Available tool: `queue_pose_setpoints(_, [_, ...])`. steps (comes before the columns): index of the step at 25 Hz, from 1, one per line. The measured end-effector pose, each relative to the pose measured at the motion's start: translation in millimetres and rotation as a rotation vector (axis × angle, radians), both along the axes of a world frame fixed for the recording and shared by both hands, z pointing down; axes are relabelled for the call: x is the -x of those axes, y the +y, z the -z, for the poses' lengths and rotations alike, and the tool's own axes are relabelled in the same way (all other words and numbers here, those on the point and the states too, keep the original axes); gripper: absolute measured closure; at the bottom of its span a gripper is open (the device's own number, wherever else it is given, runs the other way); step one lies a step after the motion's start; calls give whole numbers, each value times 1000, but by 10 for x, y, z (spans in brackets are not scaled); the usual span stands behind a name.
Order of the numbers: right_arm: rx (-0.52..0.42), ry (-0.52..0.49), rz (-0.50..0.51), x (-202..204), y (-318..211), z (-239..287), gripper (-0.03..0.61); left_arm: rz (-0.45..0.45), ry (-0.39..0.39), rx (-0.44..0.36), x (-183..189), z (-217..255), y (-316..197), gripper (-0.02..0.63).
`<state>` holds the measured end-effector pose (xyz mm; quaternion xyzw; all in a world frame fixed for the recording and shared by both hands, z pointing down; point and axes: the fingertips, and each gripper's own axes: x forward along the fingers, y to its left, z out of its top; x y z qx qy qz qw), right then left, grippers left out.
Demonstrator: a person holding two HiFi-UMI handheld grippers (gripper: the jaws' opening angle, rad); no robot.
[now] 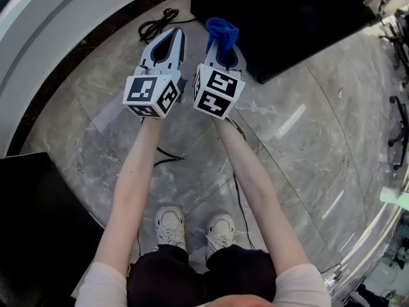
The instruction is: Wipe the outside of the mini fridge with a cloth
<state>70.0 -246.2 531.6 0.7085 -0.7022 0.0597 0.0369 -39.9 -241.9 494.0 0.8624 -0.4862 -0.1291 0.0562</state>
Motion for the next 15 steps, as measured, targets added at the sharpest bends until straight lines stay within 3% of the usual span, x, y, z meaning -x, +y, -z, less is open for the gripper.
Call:
queue_pose_setpoints(7, [19, -67, 27, 387, -977, -416, 517, 79, -93, 38, 477, -535, -594, 609])
queue_pose_setpoints(11, [32, -6, 32, 517, -1347, -625, 517, 143, -77, 101, 744, -880, -880, 609])
queue_pose_setpoints(15, [50, 26, 27, 628, -1614, -779, 517, 143, -65, 153, 769, -1147, -972, 609])
